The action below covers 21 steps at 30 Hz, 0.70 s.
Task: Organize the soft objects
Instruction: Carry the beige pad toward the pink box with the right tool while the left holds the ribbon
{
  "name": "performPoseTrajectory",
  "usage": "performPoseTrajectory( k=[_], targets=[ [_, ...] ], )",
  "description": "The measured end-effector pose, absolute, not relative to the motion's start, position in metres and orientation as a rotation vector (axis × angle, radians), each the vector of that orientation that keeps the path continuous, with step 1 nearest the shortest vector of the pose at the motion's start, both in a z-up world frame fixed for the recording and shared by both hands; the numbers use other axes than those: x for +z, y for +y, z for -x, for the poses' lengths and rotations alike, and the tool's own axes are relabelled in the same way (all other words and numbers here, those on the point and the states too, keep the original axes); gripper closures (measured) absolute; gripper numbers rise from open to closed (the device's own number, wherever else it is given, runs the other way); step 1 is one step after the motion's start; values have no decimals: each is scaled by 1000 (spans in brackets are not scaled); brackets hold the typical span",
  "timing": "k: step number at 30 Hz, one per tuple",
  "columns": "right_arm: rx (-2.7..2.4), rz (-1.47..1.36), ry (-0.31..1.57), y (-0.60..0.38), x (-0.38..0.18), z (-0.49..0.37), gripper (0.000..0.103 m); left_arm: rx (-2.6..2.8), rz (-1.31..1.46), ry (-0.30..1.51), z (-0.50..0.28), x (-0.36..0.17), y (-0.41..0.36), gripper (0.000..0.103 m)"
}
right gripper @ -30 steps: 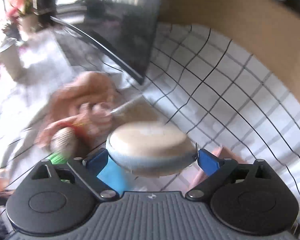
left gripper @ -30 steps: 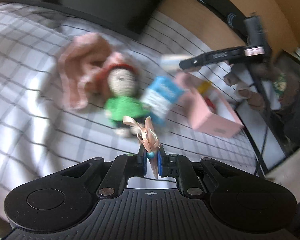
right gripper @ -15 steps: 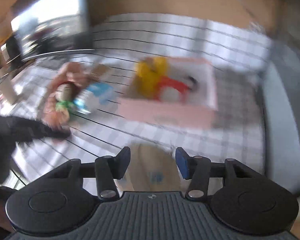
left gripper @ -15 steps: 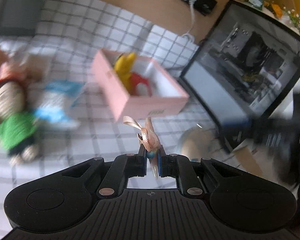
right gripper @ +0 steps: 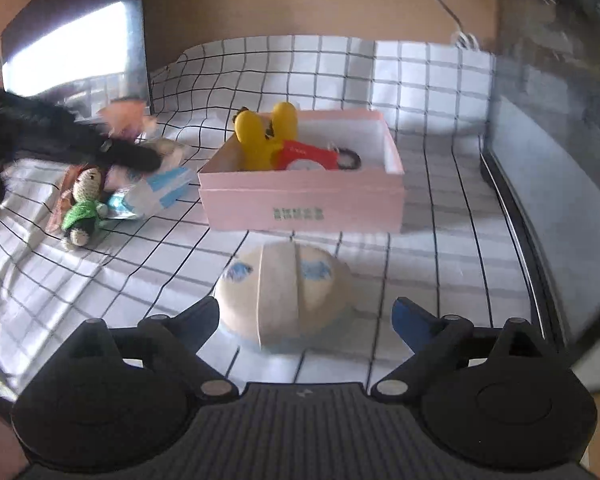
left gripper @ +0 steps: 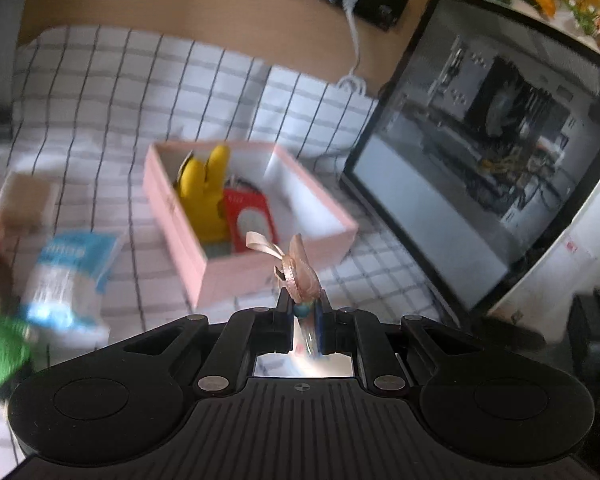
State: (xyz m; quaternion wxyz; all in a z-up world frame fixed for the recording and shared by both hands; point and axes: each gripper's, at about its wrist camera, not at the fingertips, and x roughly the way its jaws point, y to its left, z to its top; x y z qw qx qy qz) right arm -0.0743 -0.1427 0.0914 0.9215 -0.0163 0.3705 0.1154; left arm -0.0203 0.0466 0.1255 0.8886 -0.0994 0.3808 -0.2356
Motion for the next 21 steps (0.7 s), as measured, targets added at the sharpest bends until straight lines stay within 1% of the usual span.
performPoseTrajectory(
  k=[3,5,12,15,18,21],
  targets=[
    [248,120,747,-123,84,62,9,-444,224,854,31,112,54,91],
    [242,110,772,-118,77,51,9,-412,229,894,37,103,57,91],
    [250,-234,914,-163,60,30,9,-341,223,919,54,96,64,90],
    [258,-304,930,-171,54,30,8,-324,232,926,57,95,66,90],
    [255,-255,916,-164,56,34,8,-322,234,927,60,95,67,90],
    [259,-94,852,-143,65,44,8,-315,241,927,61,94,71,90]
  ],
)
